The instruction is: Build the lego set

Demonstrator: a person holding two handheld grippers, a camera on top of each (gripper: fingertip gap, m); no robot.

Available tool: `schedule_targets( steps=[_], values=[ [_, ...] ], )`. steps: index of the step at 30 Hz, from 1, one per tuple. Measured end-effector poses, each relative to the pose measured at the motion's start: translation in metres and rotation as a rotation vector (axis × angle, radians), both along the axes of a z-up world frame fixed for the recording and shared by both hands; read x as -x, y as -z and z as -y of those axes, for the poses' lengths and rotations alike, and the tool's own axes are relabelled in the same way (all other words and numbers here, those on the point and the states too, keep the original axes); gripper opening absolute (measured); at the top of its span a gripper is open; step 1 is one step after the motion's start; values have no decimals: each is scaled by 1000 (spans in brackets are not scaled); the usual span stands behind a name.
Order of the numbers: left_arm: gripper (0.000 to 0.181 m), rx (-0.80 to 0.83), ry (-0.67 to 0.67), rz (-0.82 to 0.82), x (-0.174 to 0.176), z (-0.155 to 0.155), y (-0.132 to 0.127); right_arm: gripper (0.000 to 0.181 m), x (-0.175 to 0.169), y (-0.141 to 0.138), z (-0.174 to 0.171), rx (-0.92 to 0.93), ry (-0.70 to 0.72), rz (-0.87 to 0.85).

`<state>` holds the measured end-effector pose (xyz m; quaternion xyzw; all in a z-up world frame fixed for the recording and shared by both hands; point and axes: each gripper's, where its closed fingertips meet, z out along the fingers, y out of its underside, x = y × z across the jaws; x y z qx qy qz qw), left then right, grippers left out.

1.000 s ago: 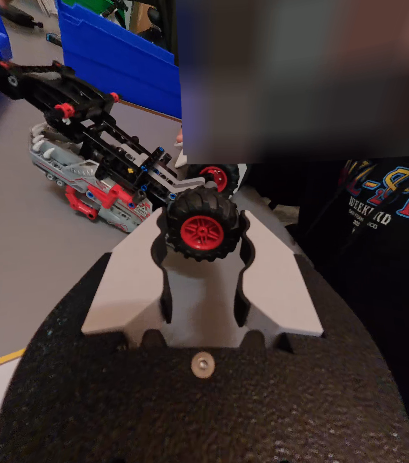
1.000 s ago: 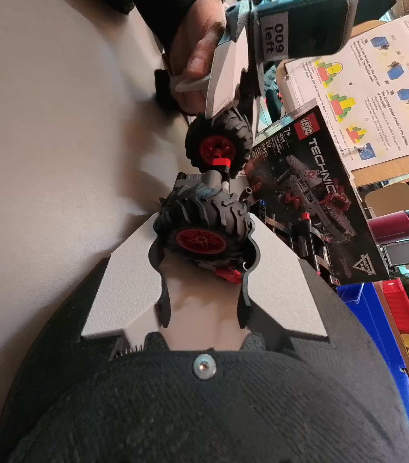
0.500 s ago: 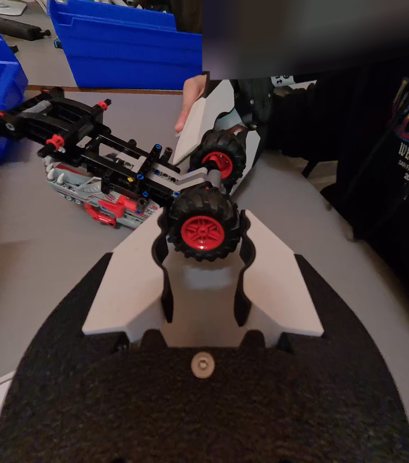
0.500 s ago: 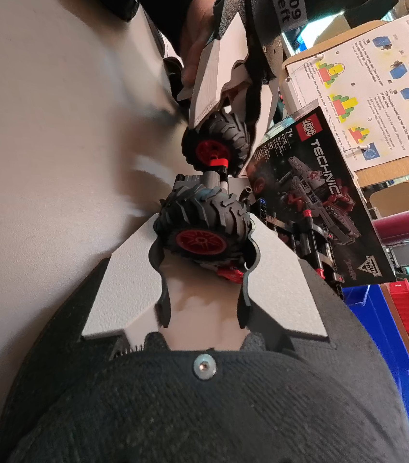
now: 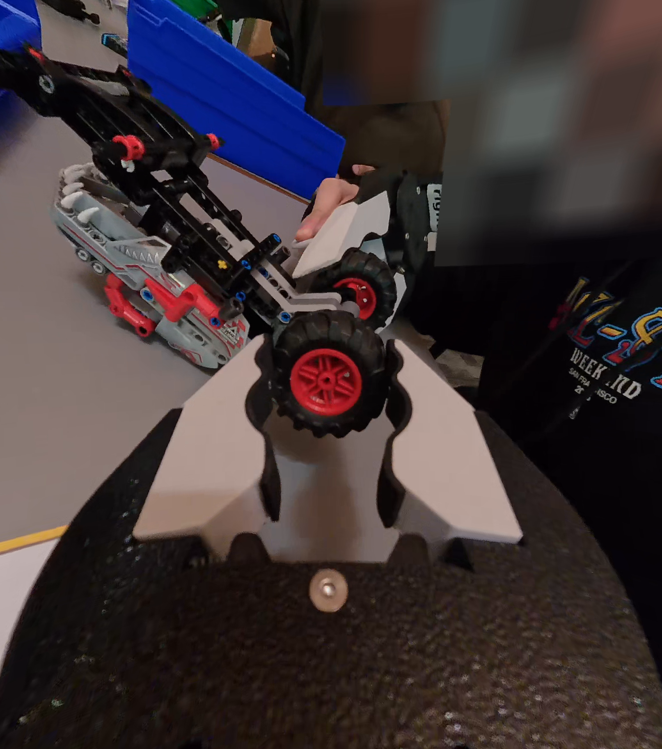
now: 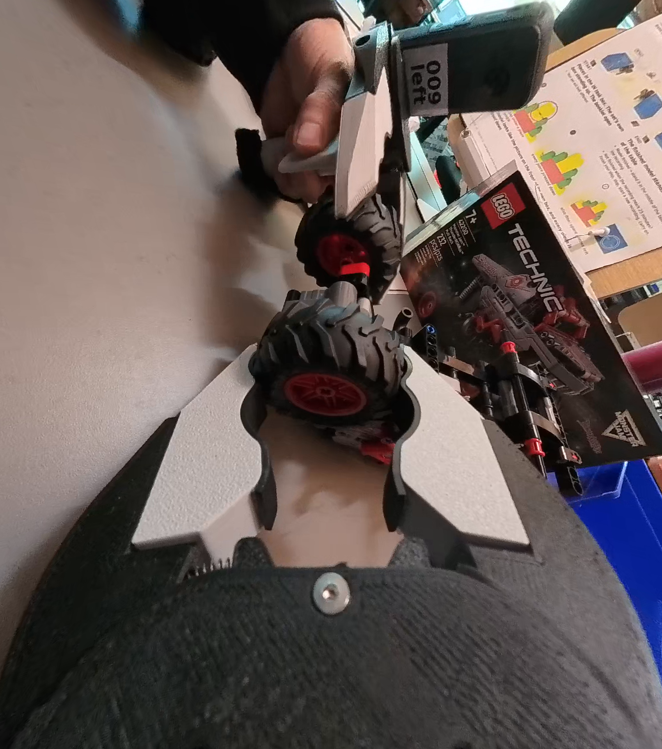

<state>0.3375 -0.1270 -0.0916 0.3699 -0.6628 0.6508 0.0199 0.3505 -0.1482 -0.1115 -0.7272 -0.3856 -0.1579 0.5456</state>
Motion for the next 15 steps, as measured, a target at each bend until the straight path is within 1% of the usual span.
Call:
schedule_targets(
  steps=[5,6,11,15],
  values=[
    [54,110,-47,-90,-1,-1,-2,63,1,0,0,4,-8,-42],
    [54,107,-45,-78,1,-2,-3,63,2,0,0,6,-14,-60],
    [56,71,-8,-48,5,-2,-4,63,3,0,0,-1,-21,-41],
    [56,72,25,-57,8,-3,-4,64,4,0,-1,-2,-26,-47]
  ],
)
